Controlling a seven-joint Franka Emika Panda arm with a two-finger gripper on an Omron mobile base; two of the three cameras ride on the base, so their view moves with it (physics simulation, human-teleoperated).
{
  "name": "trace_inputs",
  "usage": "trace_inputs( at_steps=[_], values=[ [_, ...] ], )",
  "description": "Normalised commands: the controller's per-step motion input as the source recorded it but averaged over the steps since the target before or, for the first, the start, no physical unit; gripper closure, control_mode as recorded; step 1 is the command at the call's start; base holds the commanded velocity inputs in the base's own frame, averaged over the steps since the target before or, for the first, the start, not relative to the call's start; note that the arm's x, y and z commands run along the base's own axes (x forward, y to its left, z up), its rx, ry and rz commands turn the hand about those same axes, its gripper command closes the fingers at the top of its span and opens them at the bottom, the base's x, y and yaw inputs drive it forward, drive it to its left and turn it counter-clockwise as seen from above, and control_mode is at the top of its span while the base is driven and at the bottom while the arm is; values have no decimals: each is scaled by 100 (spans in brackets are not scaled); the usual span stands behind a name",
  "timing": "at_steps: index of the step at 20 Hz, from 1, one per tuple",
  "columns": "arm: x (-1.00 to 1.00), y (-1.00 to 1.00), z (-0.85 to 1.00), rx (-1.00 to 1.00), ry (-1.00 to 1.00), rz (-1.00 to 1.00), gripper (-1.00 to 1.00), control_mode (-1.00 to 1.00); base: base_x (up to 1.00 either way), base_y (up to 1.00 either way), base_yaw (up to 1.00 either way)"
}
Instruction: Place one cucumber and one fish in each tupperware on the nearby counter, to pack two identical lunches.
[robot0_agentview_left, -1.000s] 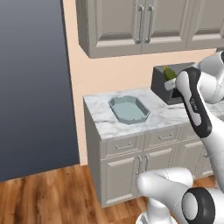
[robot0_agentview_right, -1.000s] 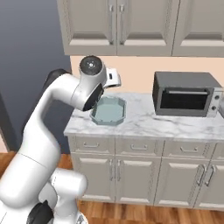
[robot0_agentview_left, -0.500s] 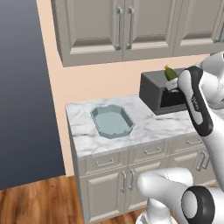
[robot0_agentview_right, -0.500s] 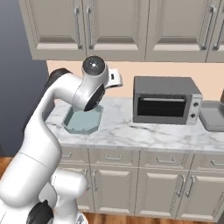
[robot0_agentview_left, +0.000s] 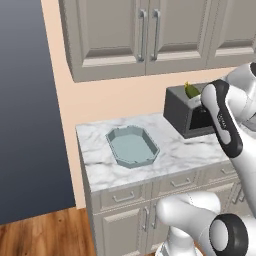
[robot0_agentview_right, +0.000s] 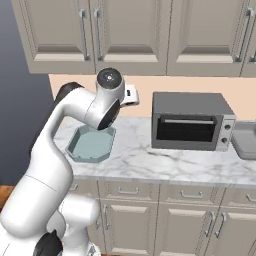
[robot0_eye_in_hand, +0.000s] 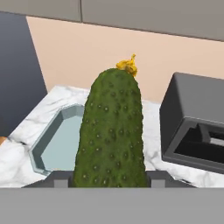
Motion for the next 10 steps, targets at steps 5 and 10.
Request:
trace_inputs(
  at_steps=[5,10],
  values=[
    [-1,74,-95,0,3,0,100,-100,0,0,0],
    [0,100,-90,2,6,-10,100,-100,0,0,0]
  ],
)
